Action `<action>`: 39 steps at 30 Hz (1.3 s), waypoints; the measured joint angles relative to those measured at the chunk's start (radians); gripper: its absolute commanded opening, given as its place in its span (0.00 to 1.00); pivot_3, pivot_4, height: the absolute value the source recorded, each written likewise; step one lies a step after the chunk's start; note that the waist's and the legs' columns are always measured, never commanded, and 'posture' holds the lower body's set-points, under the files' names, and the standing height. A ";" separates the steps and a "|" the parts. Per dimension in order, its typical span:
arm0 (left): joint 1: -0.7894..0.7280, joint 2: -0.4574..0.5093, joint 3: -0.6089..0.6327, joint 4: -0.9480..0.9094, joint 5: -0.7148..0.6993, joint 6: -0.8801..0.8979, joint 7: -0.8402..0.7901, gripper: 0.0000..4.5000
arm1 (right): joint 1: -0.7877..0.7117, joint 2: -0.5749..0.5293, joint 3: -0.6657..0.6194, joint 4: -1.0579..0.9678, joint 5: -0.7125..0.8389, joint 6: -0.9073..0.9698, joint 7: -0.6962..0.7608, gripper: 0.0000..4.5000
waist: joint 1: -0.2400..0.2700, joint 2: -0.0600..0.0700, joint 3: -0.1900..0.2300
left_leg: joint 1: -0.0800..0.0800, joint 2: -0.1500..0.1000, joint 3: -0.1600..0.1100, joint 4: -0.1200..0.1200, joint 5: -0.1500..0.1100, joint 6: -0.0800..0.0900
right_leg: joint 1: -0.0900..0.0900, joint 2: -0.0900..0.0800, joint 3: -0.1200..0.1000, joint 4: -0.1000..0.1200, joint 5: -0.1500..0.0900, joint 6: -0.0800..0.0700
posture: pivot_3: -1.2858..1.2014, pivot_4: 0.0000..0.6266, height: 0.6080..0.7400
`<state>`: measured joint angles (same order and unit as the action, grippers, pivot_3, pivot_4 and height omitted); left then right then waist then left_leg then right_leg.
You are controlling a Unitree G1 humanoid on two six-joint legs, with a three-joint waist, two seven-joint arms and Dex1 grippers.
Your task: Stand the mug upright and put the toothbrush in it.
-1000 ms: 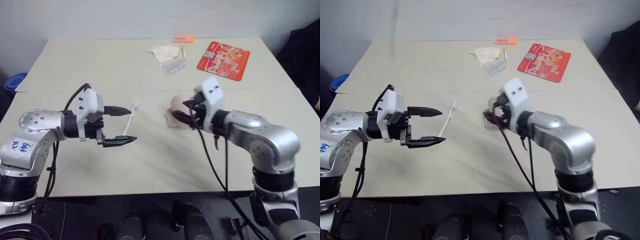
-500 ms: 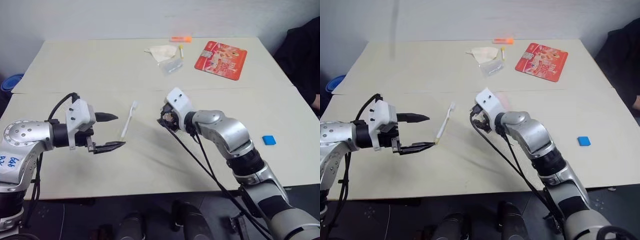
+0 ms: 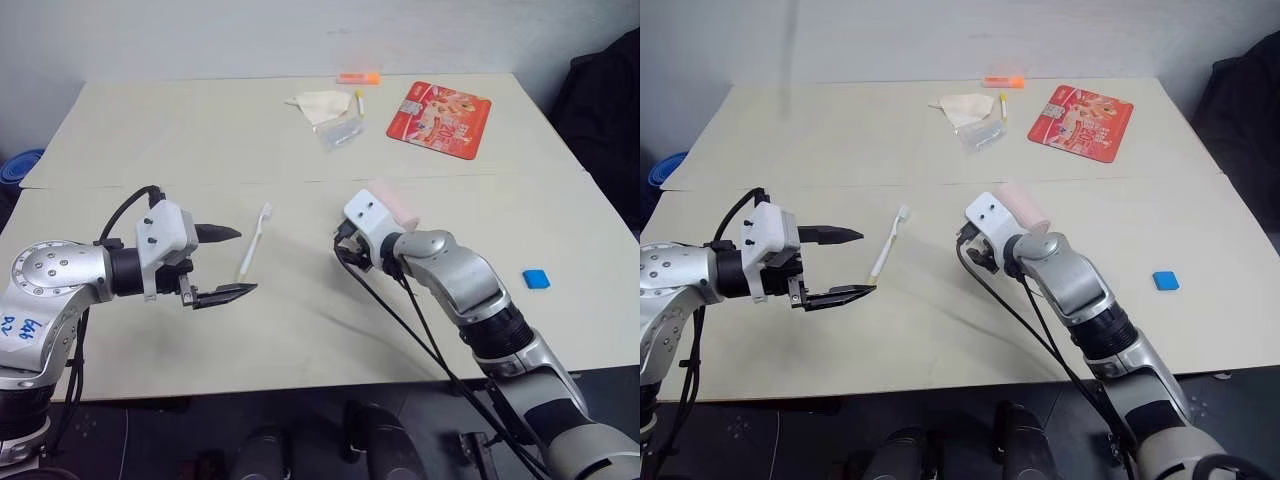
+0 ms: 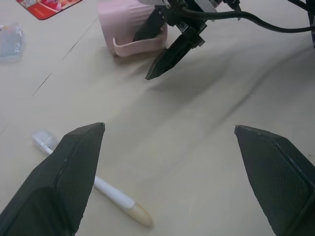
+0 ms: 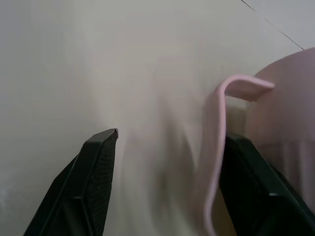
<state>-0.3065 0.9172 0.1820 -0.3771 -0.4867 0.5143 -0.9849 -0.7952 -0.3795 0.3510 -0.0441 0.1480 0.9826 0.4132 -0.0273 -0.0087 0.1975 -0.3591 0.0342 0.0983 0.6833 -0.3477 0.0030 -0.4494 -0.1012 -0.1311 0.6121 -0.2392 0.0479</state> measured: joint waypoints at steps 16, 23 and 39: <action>-0.037 -0.013 -0.026 0.038 0.000 -0.019 -0.011 1.00 | 0.004 0.024 -0.073 0.045 -0.002 -0.006 0.021 0.00 | 0.000 0.000 0.000 | 0.000 0.000 0.000 0.000 0.000 0.000 | 0.000 0.000 0.000 0.000 0.000 0.000 | 0.52 0.24 1.00; -0.041 -0.014 -0.026 0.044 0.000 -0.026 -0.010 1.00 | 0.005 0.208 -0.250 0.058 0.117 -0.146 0.041 0.00 | -0.004 0.000 0.000 | 0.000 0.002 0.001 0.000 0.000 -0.001 | -0.001 0.002 0.001 0.001 0.000 0.000 | 0.52 0.24 1.00; -0.149 0.014 -0.033 0.081 -0.002 0.002 -0.044 1.00 | 0.225 0.438 -0.375 0.268 0.314 -0.614 0.305 0.00 | -0.004 0.000 0.000 | 0.001 0.001 0.001 -0.001 0.000 0.000 | 0.000 0.002 0.002 0.000 0.001 0.001 | 0.52 0.24 1.00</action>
<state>-0.4557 0.9316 0.1493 -0.2956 -0.4883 0.5162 -1.0284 -0.5700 0.0589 -0.0240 0.2239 0.4616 0.3685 0.7178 -0.0316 -0.0090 0.1972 -0.3576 0.0349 0.0998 0.6827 -0.3482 0.0028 -0.4495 -0.0994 -0.1292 0.6125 -0.2386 0.0487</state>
